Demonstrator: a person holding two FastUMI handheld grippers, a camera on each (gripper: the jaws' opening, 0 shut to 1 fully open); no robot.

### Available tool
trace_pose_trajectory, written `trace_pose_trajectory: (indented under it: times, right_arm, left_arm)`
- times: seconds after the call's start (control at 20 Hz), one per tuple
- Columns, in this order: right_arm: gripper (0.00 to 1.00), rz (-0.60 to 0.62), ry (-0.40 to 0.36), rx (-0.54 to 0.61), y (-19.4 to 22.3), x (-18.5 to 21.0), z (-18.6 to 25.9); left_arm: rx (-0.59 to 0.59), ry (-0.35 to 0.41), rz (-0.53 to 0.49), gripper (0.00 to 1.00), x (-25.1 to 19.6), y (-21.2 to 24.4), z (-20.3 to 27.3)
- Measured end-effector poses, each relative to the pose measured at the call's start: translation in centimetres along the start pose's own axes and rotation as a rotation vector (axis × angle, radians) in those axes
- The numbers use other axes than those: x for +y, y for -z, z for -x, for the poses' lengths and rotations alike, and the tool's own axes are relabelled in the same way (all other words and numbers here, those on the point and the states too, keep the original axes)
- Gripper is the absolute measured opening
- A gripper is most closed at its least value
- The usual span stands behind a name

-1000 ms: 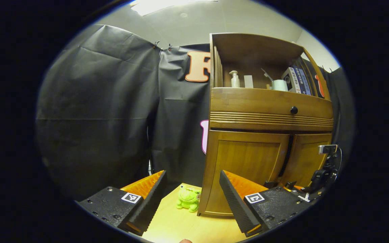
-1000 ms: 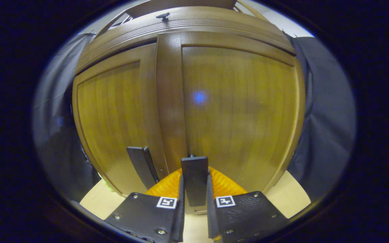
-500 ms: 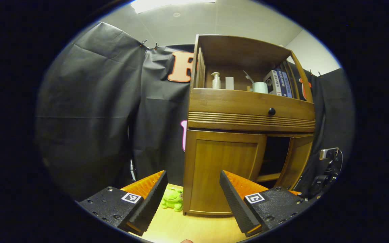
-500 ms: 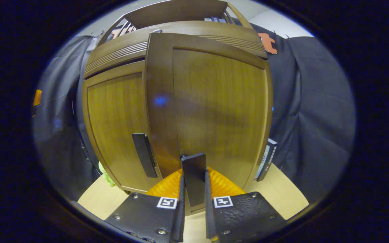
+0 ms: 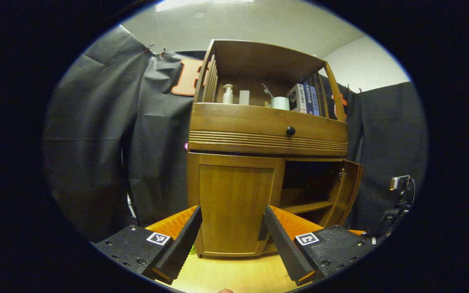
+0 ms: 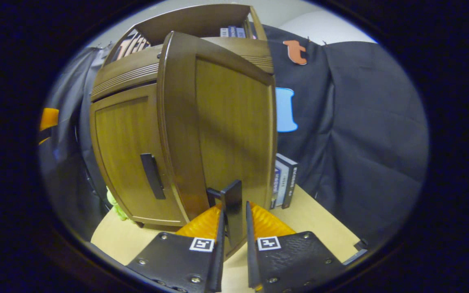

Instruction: Open the right door of the double-door shoe cabinet with the right hand, and open the left door with the left hand.

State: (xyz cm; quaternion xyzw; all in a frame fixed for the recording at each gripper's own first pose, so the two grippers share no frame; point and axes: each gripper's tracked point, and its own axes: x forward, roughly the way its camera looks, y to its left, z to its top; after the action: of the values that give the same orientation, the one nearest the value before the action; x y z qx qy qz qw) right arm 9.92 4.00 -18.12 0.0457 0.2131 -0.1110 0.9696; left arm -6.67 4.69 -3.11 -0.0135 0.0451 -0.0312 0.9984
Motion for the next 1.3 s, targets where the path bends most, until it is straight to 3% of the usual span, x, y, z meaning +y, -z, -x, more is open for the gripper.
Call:
trace_pose_trajectory:
  times: [0.4,0.85,0.9,1.05,1.25,1.3]
  right_arm:
    - [0.24,0.066,0.097,-0.022,-2.1,-1.6,1.5]
    - [0.24,0.042,0.045,-0.004,-2.1,-1.3,1.6]
    - [0.24,0.038,0.036,-0.005,-2.0,-1.3,1.4]
    - [0.23,0.039,0.040,-0.001,-2.0,-2.0,1.6]
    - [0.23,0.000,0.035,-0.001,-2.2,-2.1,1.6]
    - [0.23,-0.005,0.031,-0.005,-2.3,-2.0,1.5]
  left_arm:
    - [0.059,0.137,-0.006,0.96,-3.2,2.2,1.3]
    - [0.033,0.012,0.014,0.92,-3.3,1.7,1.5]
    - [0.029,-0.005,0.017,0.96,-3.6,1.7,1.5]
    - [0.037,-0.027,0.022,0.92,-5.6,2.1,1.7]
    - [0.033,-0.037,0.022,0.96,-8.4,2.2,2.6]
    - [0.027,-0.042,0.020,0.92,-9.0,2.1,2.9]
